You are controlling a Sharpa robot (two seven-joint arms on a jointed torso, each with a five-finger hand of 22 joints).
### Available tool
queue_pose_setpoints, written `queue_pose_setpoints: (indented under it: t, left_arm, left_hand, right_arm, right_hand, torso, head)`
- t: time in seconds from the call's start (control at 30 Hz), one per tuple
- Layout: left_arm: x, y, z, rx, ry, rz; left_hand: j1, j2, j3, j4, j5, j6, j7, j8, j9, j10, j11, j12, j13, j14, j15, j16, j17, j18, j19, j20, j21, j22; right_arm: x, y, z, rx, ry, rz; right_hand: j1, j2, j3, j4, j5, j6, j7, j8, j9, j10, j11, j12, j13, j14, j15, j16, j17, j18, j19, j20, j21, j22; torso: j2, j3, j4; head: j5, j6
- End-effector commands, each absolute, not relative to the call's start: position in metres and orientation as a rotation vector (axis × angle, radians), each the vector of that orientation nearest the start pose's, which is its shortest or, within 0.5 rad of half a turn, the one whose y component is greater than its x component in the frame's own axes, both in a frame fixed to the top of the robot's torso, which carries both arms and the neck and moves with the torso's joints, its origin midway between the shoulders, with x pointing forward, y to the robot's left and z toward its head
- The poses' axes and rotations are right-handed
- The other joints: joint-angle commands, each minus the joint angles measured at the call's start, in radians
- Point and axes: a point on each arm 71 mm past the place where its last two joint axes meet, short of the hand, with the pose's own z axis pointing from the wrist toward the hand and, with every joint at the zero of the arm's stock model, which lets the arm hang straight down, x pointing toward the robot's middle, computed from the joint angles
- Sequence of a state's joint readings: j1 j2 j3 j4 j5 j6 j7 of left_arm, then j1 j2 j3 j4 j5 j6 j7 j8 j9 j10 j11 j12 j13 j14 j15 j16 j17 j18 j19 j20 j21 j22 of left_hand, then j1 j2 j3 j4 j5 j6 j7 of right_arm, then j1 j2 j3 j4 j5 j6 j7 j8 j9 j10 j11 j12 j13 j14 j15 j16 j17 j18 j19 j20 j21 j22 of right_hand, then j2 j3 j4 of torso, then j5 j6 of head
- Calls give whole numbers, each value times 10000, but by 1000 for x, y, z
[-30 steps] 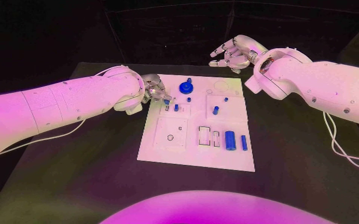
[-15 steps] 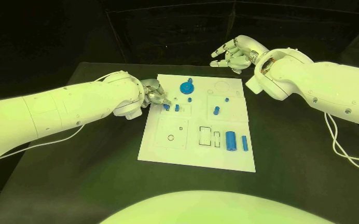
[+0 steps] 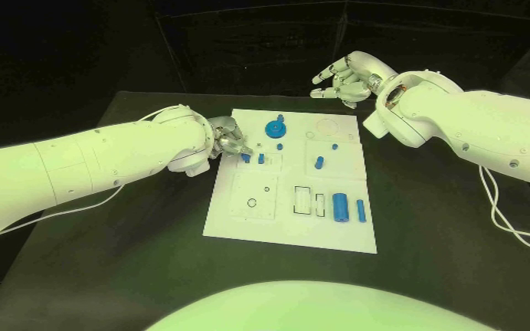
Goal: Assemble the parts on the task board
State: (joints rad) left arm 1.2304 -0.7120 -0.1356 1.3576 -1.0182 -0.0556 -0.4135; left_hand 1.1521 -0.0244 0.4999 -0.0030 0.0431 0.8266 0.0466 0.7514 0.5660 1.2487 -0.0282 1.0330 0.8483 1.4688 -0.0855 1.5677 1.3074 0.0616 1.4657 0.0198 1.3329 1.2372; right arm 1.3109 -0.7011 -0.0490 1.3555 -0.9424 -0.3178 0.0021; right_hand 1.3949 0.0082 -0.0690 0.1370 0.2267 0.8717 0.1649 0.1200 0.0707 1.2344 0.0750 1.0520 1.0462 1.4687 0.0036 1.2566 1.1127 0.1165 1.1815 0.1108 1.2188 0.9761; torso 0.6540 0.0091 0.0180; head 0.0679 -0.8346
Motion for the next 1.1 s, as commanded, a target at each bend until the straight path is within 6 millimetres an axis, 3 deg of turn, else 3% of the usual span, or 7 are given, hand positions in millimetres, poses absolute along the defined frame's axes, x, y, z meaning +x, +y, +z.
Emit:
queue_pose_setpoints:
  t: [0.03,1.1]
  left_arm:
    - [502,198,-244,-2618,21977,-4813]
    - [501,196,-248,-2362,22502,-4622]
  left_hand:
    - [78,-10,733,-796,42,-32,-74,-47,4,34,-55,49,5,1020,-77,31,2634,93,2,-61,-30,12]
    - [-9,-86,685,-774,40,31,-67,-39,3,57,-44,58,7,1020,-71,31,2634,99,-7,-60,-55,-16]
  right_arm:
    - [534,-177,-141,2371,16524,9405]
    - [534,-177,-142,2366,16531,9419]
  right_hand:
    - [2,97,-39,1,30,-71,9,57,-8,-1,0,2,-11,104,-64,-66,9,69,70,-27,-42,-8]
    - [2,97,-39,1,30,-71,9,57,-8,-1,0,2,-11,104,-64,-66,9,69,70,-27,-42,-8]
  torso:
    - [2,3,2]
    - [-3,7,-2]
  head:
    - [-13,-14]
    - [-23,-82]
